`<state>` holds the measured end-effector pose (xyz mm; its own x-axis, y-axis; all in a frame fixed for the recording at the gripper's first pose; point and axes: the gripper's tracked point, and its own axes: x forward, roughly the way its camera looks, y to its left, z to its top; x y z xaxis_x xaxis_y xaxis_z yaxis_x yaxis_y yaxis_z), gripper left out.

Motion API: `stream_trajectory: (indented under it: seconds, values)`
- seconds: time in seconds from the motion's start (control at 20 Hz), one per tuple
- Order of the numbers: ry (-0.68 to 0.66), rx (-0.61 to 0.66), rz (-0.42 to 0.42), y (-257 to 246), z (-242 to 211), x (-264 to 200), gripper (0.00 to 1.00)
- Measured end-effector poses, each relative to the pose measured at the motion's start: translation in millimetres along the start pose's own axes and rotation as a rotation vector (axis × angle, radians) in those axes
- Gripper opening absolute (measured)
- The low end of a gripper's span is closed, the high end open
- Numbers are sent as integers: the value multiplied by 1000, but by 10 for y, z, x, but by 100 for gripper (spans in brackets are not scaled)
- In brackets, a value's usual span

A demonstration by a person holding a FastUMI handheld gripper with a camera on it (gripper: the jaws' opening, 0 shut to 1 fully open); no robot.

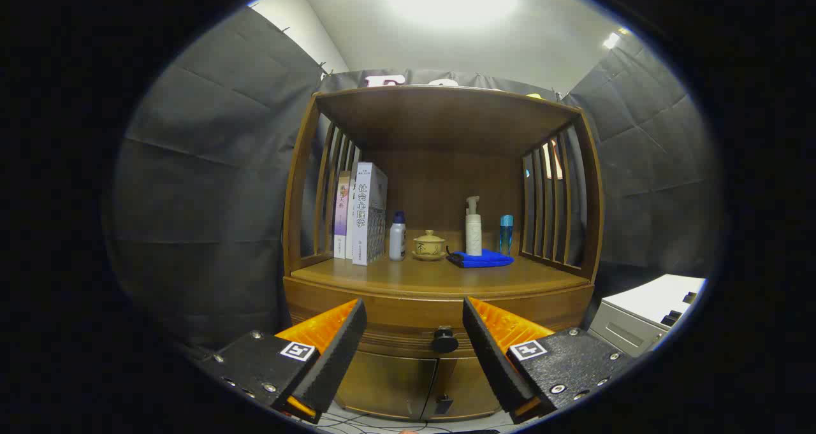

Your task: Pull open the drawer, take out the items inside it, and place them on the countertop above the cabinet.

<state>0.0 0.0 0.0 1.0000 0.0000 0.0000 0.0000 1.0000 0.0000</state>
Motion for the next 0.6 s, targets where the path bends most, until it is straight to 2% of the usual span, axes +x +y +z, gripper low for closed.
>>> stream_trajectory:
  seconds: [0.6]
  values:
    - [-3, 4, -4, -3, 9, -8, 95]
